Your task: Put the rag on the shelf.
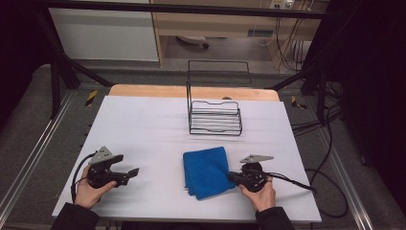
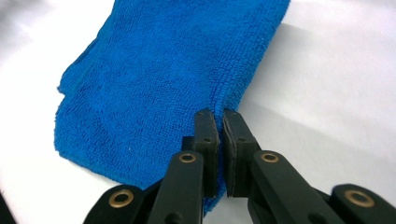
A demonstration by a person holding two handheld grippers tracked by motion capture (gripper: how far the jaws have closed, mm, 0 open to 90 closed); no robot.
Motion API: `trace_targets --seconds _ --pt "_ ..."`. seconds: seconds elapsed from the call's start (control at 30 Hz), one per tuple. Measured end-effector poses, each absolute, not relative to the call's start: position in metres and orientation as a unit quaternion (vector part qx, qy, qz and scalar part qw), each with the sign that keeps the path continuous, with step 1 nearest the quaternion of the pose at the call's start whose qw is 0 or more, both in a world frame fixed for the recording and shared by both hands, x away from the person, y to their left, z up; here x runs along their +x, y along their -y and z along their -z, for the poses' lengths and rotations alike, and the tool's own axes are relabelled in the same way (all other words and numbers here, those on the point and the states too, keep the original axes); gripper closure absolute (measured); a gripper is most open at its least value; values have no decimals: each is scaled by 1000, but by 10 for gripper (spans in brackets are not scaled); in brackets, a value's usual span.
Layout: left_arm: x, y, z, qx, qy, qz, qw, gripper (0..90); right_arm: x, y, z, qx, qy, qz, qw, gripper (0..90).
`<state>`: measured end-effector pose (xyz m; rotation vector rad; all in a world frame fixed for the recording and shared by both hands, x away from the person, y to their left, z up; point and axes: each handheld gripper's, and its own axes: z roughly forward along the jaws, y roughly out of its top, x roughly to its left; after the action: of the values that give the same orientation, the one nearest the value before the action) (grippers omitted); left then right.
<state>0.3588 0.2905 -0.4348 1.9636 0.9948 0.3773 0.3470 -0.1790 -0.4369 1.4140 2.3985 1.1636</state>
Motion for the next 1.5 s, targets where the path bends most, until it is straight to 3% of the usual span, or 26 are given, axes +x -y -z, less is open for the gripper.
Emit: trace_targets --seconds 0.27,0.47,0.57,0.83,1.17,1.4,1.5 --pt "359 -289 435 792 -399 -151 436 116 328 190 441 498 -784 -363 76 844" --pt "360 -288 435 793 -400 -152 434 115 334 195 436 475 -774 -406 105 563" --pt "361 -286 435 795 -399 -152 432 114 348 200 430 460 -769 -426 126 494" --pt "362 -284 435 795 -400 -152 430 113 410 193 443 463 -771 -421 117 574" --pt "362 -283 435 797 -397 -152 429 113 423 186 453 475 -774 -407 99 865" --pt "362 -280 435 798 -396 -150 428 107 418 192 446 477 -774 -394 134 870" --pt "363 -273 431 800 -393 -151 428 102 417 193 444 469 -770 -408 146 750"
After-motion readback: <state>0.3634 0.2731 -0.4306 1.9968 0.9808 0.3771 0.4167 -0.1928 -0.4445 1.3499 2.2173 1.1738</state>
